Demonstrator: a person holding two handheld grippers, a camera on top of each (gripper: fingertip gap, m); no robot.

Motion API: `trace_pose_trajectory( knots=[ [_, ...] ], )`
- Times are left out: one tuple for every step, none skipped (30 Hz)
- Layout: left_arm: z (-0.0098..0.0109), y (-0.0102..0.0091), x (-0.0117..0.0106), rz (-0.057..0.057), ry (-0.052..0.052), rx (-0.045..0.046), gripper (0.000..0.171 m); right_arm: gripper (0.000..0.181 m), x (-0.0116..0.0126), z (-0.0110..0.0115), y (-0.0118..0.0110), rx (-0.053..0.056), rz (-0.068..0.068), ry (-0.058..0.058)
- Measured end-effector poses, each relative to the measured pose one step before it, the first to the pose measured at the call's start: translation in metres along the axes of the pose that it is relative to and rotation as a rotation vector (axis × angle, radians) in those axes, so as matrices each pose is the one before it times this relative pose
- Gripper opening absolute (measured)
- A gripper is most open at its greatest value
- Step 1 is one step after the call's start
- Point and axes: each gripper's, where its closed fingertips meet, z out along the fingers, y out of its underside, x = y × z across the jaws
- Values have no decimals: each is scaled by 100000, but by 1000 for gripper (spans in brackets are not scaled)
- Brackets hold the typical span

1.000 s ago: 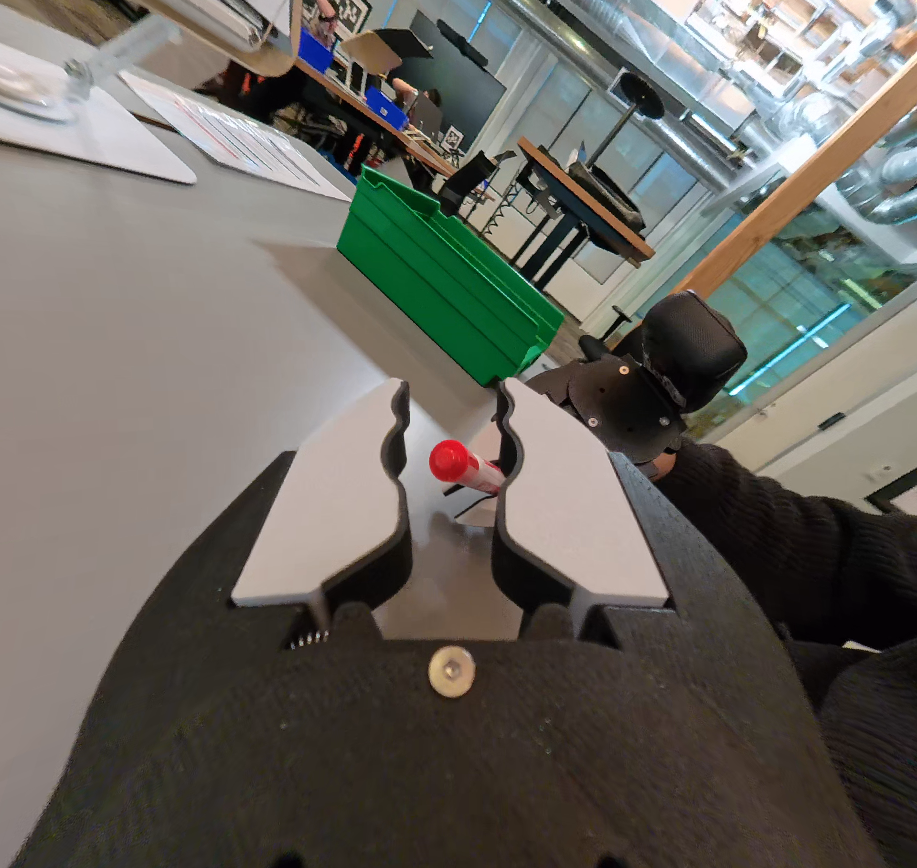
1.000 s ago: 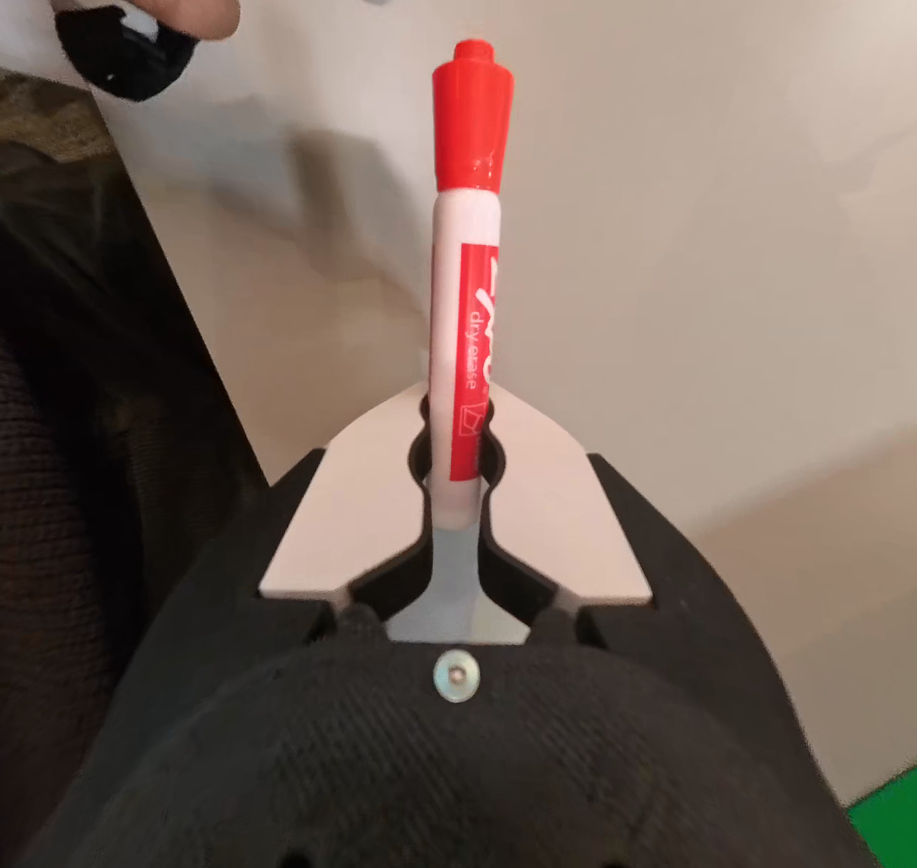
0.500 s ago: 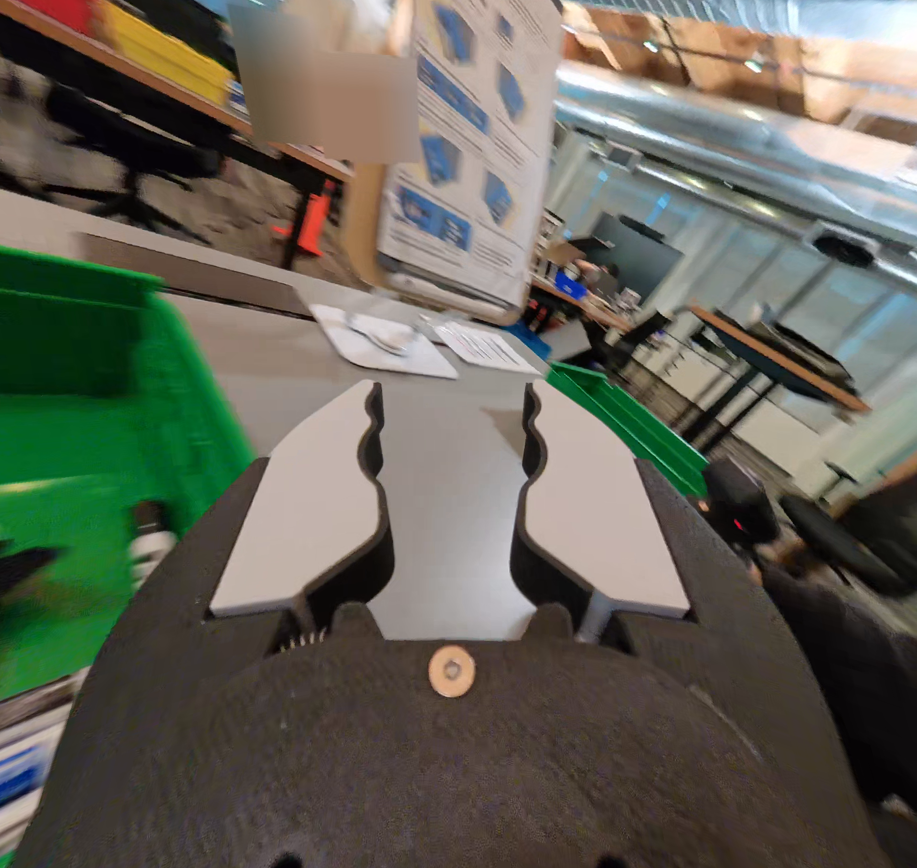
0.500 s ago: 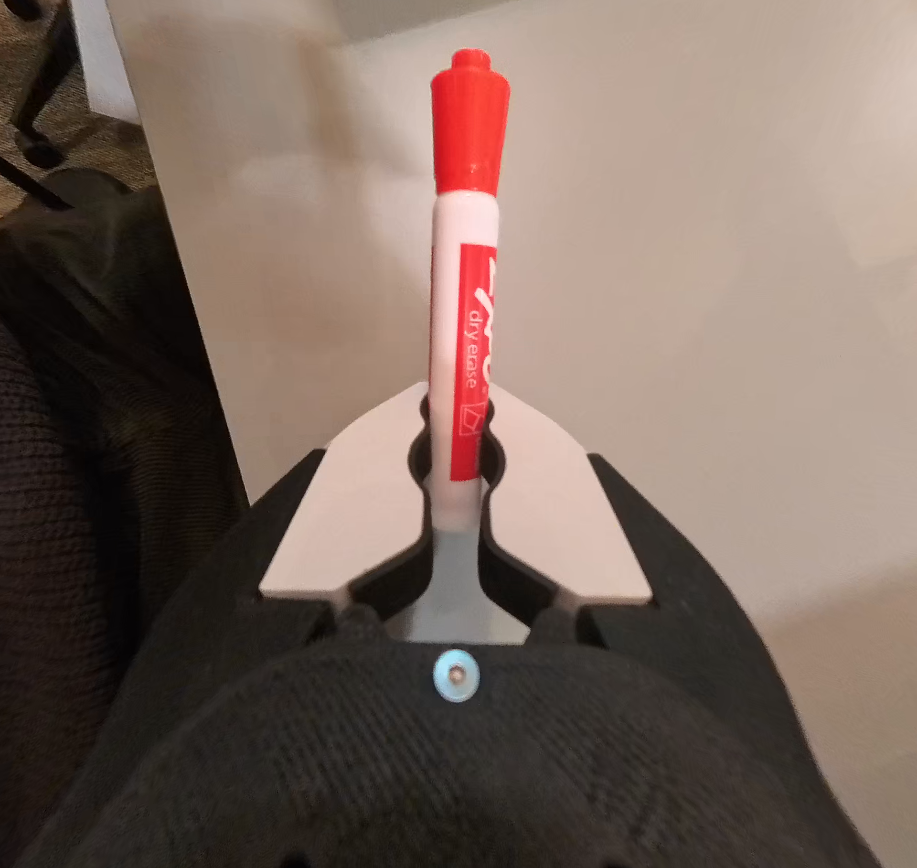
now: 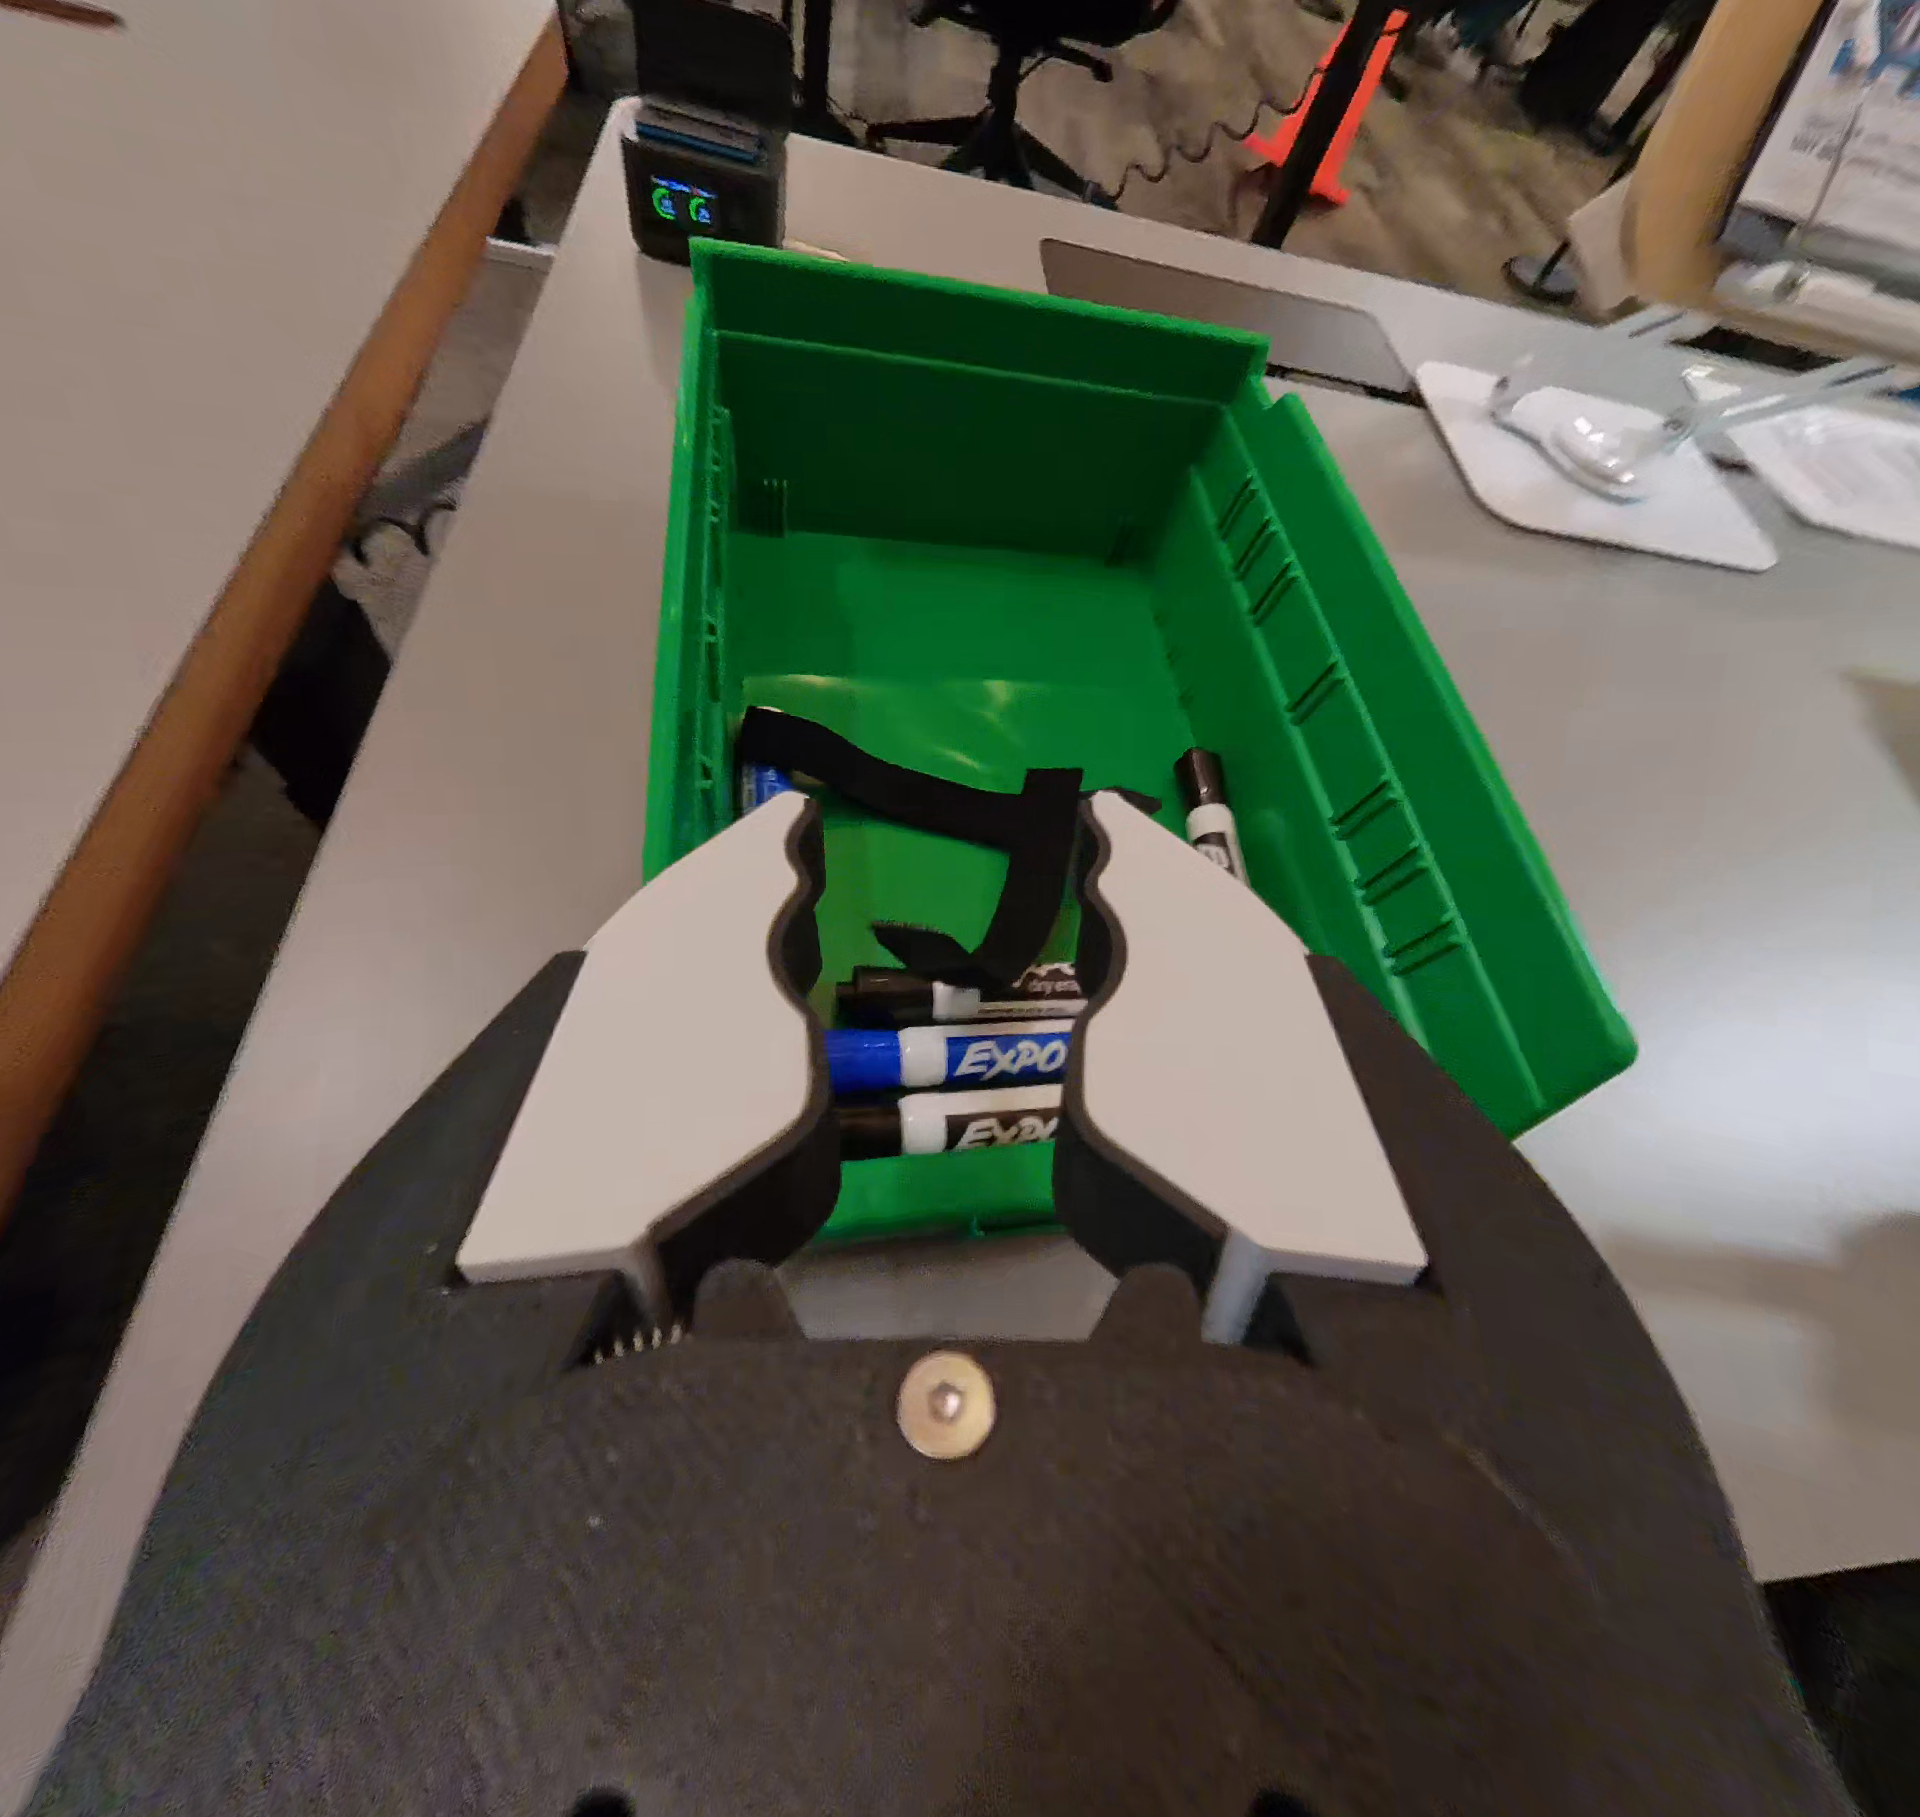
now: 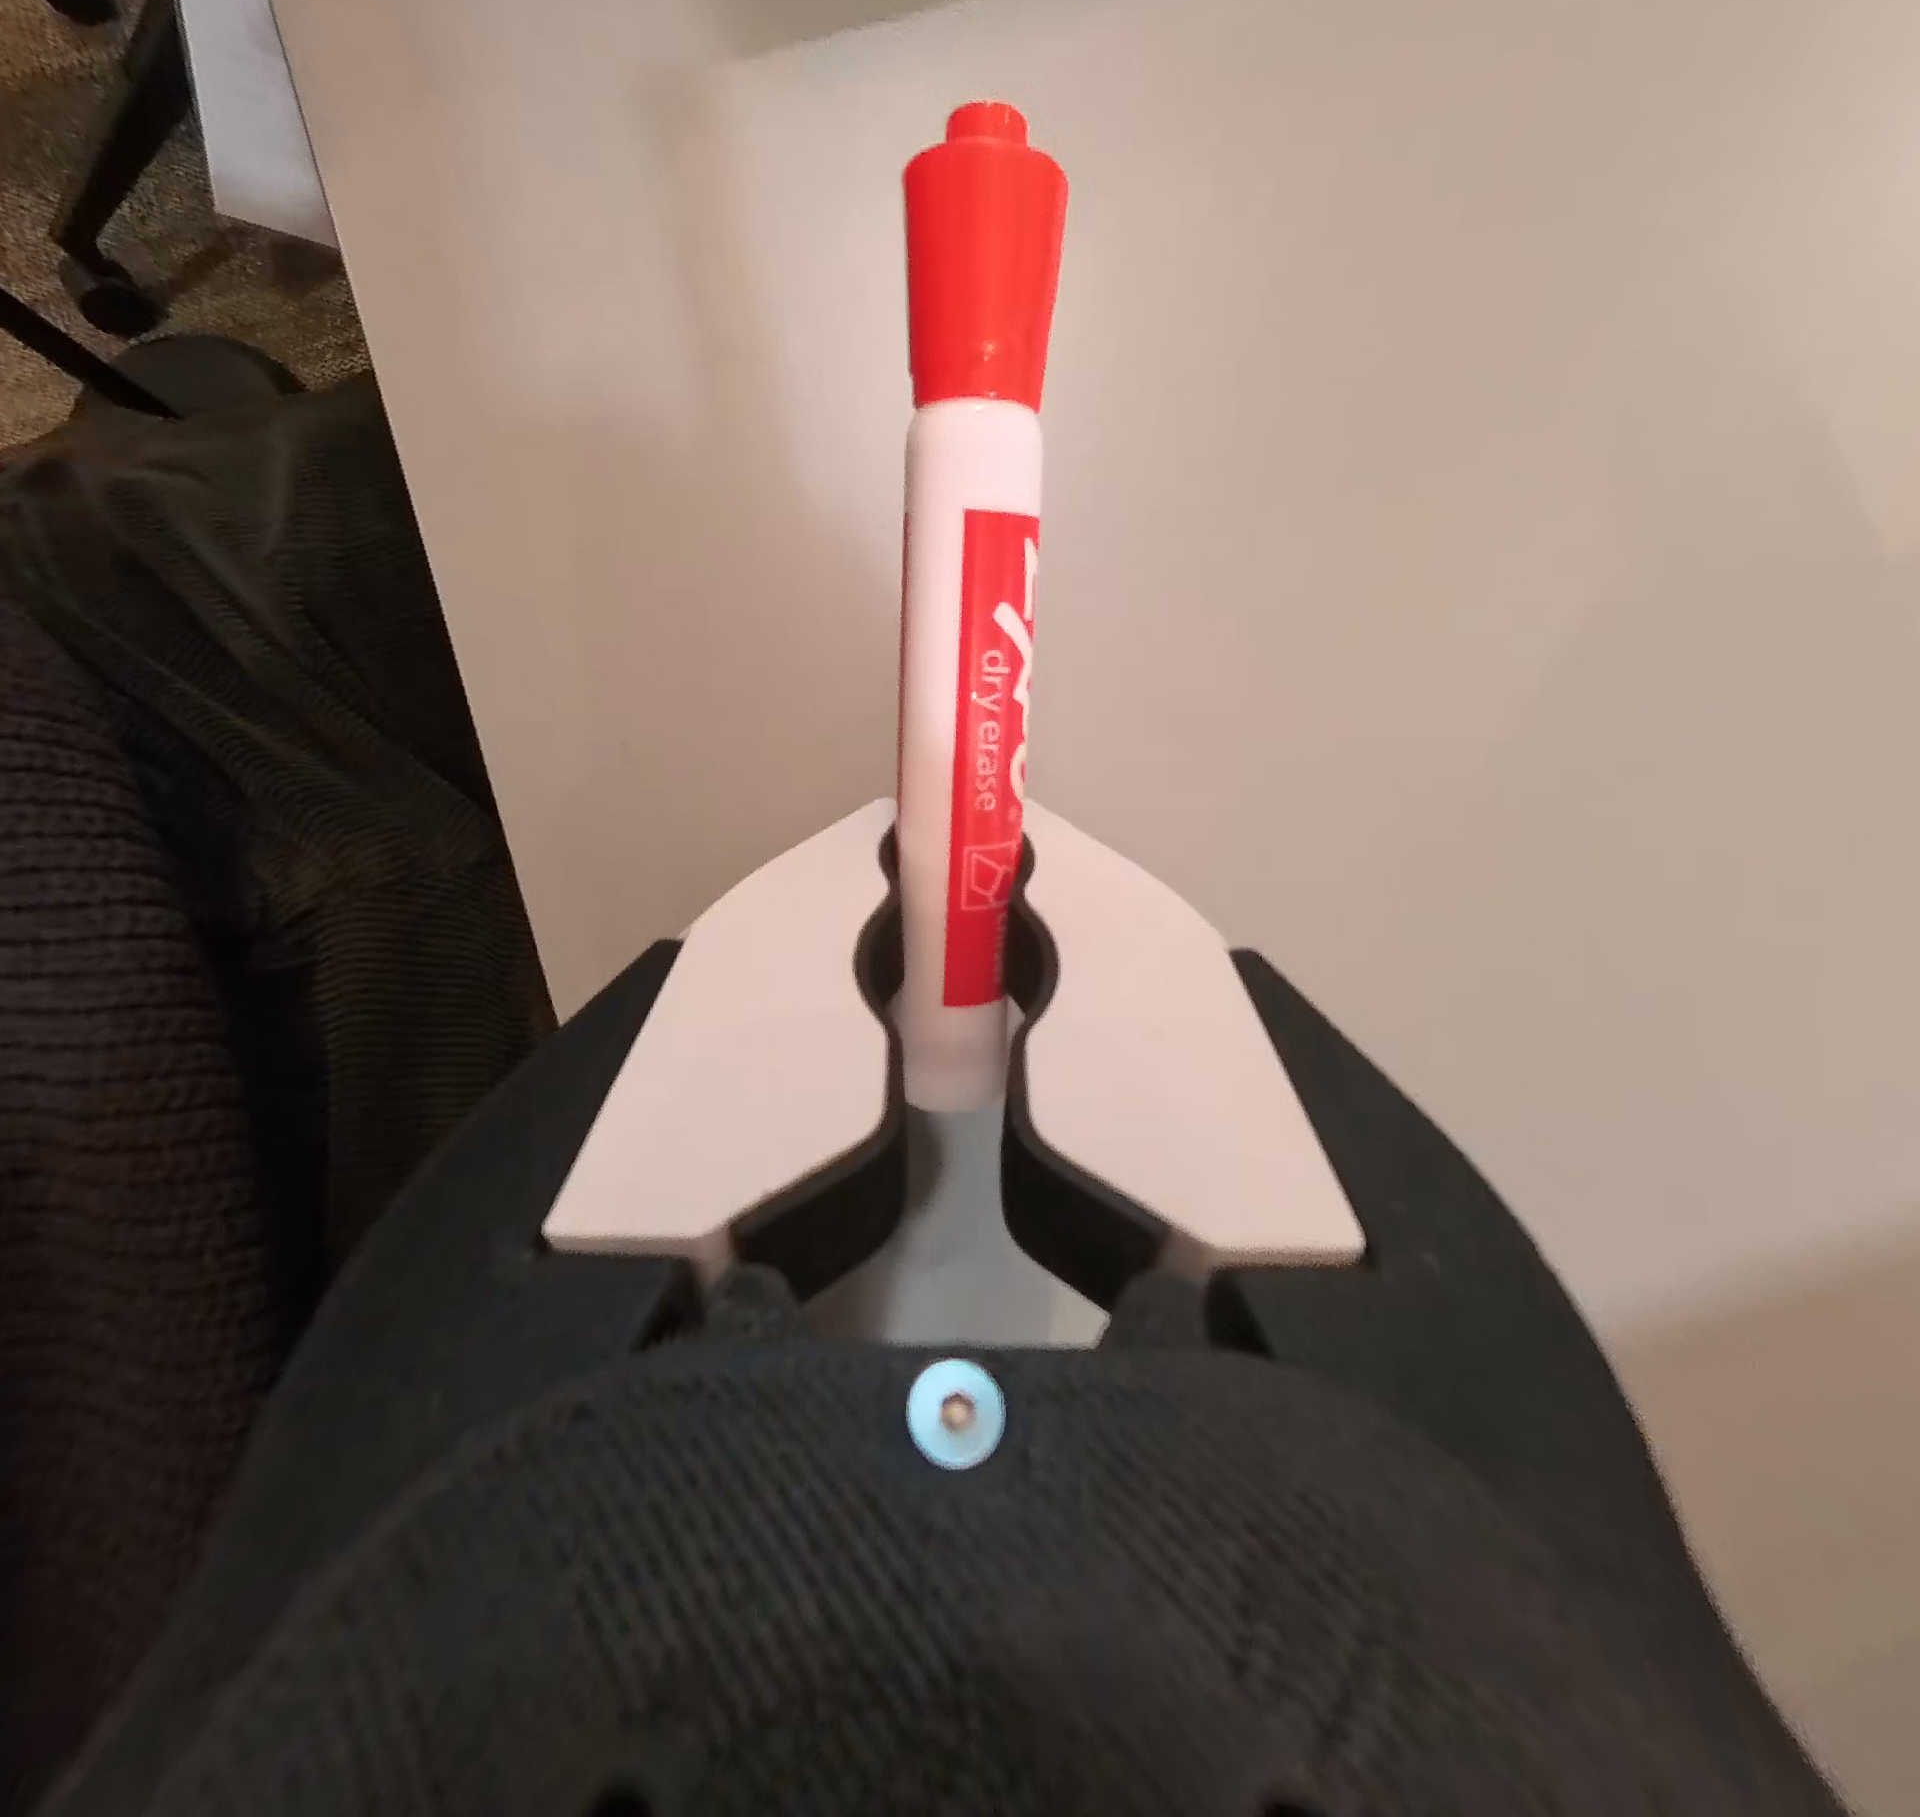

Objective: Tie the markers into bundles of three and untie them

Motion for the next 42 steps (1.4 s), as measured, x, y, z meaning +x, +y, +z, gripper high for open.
trace_pose_trajectory(
  knots=[
    [351,-54,40,-3253,2212,-386,47,16,33,-115,255,-258,755,556],
    [437,5,28,-2796,1863,-477,47,16,-7,-132,272,-219,826,434],
    [456,-93,31,-1966,1358,-82,46,16,-34,-170,282,-175,875,385],
    [410,-244,-5,-840,222,481,45,16,-38,-200,266,-87,822,519],
    [358,-283,-113,696,-1414,125,42,15,-24,-239,241,78,733,772],
    [399,-255,-6,1924,-1631,-104,39,16,-16,-255,242,78,740,878],
    [483,-124,235,2494,-652,-1046,39,15,-20,-263,233,93,787,914],
    [574,-33,350,2677,-367,-1726,39,15,-12,-252,234,144,801,875],
    [625,-10,446,2940,-253,-1804,39,15,-20,-238,273,-64,822,814],
    [679,27,633,3407,610,-2010,39,16,12,-222,311,-260,797,879],
    [729,97,786,3417,1605,-2470,39,16,29,-222,314,-272,784,898],
    [768,195,907,3230,2575,-3187,39,15,36,-220,327,-202,904,904],
    [805,318,1009,2922,3721,-3922,39,16,49,-239,302,-98,1017,852],
    [819,513,999,1773,4255,-5059,39,15,68,-248,276,57,1072,898],
    [829,711,697,-814,3067,-6311,39,16,89,-257,253,131,1078,931],
    [830,576,456,-3232,2288,-5501,38,15,102,-242,218,164,1053,925],
    [808,364,655,-2974,3969,-3989,39,15,109,-213,183,185,1010,888],
    [776,355,817,-1780,5011,-3368,38,15,104,-175,156,137,921,754],
    [776,516,674,-334,3892,-4343,39,15,73,-128,135,56,788,585],
    [795,622,271,1056,903,-4993,39,15,46,-69,114,-35,659,478],
    [762,584,-48,2228,-1781,-4485,40,15,49,-33,93,-114,508,412],
    [721,424,-199,2425,-3141,-3232,40,16,27,2,53,-202,314,385],
    [682,413,-84,1930,-2532,-3023,40,16,19,26,7,-175,113,353],
    [534,547,-16,1475,-2027,-4559,35,16,12,54,-60,-104,-53,291],
    [326,369,-153,1247,-2882,-3822,34,15,0,81,-133,75,-201,257],
    [126,182,-84,1607,-2450,-1475,33,15,-37,77,-168,198,-306,69],
    [73,315,194,2144,-314,-1317,27,15,-73,109,-174,182,-371,-110],
    [156,355,315,1202,1035,-1038,22,15,-102,123,-139,17,-499,-232],
    [68,237,-27,16,-328,-315,23,15,-105,126,-123,-110,-697,-269],
    [-133,-66,-99,-1530,-162,1195,22,15,-114,131,-118,-92,-824,-262],
    [-305,-80,8,-652,642,1701,21,15,-102,107,-142,38,-837,-314],
    [-449,-103,-26,-484,598,2317,21,15,-101,98,-134,144,-734,-372],
    [-585,-258,-41,-1453,1113,3276,20,15,-83,58,-133,205,-620,-403],
    [-743,-473,-35,-2332,1680,4450,19,15,-59,37,-106,213,-537,-375],
    [-830,-623,-71,-2678,1814,5170,19,15,-15,27,-92,274,-473,-266],
    [-867,-703,-135,-2416,1357,5437,19,15,17,13,-84,261,-338,-279],
    [-880,-847,-26,-1264,1840,6228,19,15,34,19,-87,274,-206,-301],
    [-895,-890,116,-1048,2338,6753,19,15,45,23,-108,325,-152,-261],
    [-864,-904,109,-2551,2333,6477,19,15,48,27,-112,300,-167,-237],
    [-852,-1083,325,-2292,3562,7385,18,15,46,40,-129,316,-198,-182],
    [-848,-1239,583,-1810,4613,8469,18,15,11,44,-137,331,-217,-222],
    [-793,-1210,491,-3259,3546,7867,18,15,-11,53,-134,306,-265,-253]
  ],
)
